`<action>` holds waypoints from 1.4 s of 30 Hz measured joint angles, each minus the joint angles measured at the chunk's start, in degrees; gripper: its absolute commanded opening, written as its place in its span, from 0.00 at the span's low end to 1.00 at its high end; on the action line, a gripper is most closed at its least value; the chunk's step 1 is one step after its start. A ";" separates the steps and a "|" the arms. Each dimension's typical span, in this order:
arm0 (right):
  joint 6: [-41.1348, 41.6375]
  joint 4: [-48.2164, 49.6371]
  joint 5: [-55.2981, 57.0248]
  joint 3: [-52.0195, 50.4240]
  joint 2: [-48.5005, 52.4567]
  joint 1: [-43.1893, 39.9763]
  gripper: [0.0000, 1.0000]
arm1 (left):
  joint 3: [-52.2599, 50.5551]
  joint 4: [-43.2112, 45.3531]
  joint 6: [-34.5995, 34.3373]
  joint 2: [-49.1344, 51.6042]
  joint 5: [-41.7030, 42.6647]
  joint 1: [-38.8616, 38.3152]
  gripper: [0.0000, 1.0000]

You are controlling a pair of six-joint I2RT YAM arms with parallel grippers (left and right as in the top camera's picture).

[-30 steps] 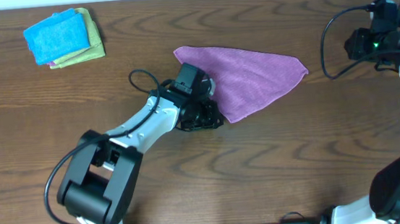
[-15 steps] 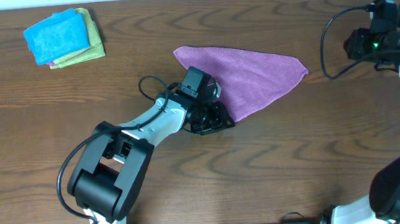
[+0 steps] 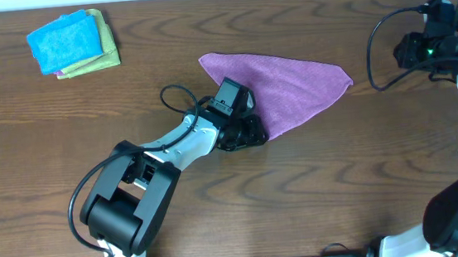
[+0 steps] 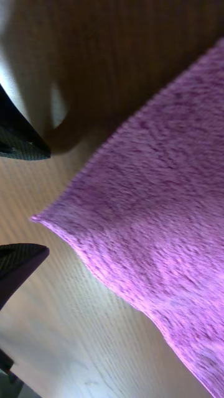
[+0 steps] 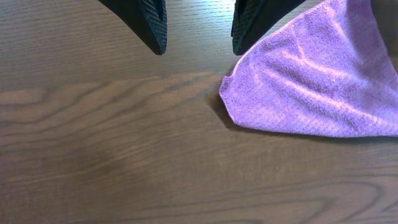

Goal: Fold the cloth

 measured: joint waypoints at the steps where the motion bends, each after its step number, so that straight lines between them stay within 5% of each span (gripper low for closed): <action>1: 0.00 0.02 -0.02 0.00 0.00 0.00 0.34 | 0.00 0.81 -0.26 0.31 -0.17 0.00 0.44; 7: 0.00 0.04 -0.09 0.00 0.00 0.00 0.34 | 0.20 4.63 -2.51 2.29 1.99 0.00 0.40; 12: 0.00 0.07 -0.70 0.00 0.00 0.00 0.34 | 0.20 5.40 -3.54 3.30 2.05 -0.04 0.06; 18: 0.00 0.13 -0.98 0.00 0.00 0.00 0.34 | 0.66 0.83 -2.49 3.72 3.37 0.66 0.06; 25: -0.37 0.46 -1.03 0.00 0.00 0.00 0.34 | 4.02 -22.97 8.55 3.06 5.53 8.02 0.06; 31: -0.61 0.48 -1.03 0.00 0.00 0.00 0.35 | 7.06 -37.44 16.48 2.97 -2.40 13.70 0.06; 42: -1.01 4.63 -3.37 -6.34 0.09 0.00 0.37 | 9.25 -47.80 21.38 -1.22 -13.42 13.97 0.06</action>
